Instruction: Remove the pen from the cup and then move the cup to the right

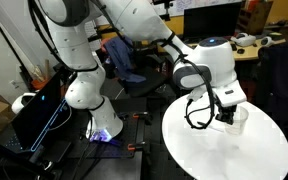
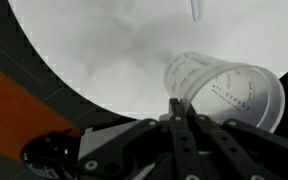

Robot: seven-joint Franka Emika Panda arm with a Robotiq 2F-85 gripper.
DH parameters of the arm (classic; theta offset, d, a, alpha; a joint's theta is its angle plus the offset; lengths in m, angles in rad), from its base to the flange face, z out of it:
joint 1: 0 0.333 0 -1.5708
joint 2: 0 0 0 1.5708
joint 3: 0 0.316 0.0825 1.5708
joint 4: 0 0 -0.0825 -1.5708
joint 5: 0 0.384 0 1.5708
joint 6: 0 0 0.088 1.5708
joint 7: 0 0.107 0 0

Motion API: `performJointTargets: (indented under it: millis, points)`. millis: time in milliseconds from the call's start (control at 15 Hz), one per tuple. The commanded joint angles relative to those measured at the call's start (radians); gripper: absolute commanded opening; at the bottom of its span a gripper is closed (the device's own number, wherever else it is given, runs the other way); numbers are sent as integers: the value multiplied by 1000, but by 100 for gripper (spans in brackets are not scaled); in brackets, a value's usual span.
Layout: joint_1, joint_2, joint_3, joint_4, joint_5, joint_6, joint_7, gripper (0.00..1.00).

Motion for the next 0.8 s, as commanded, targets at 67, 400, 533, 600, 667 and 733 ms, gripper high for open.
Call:
performJointTargets:
  millis: [67, 400, 533, 600, 667, 733]
  points:
    - [-50, -50, -4, -28, 63, 56, -79, 1]
    - [-89, -58, 13, 24, 173, 15, -225, 1]
    - [-102, -58, 19, 50, 227, -14, -308, 1]
    - [-109, -56, 20, 65, 258, -33, -350, 1]
    - [-117, -51, 21, 82, 294, -58, -396, 1]
    - [-123, -42, 15, 102, 344, -85, -456, 1]
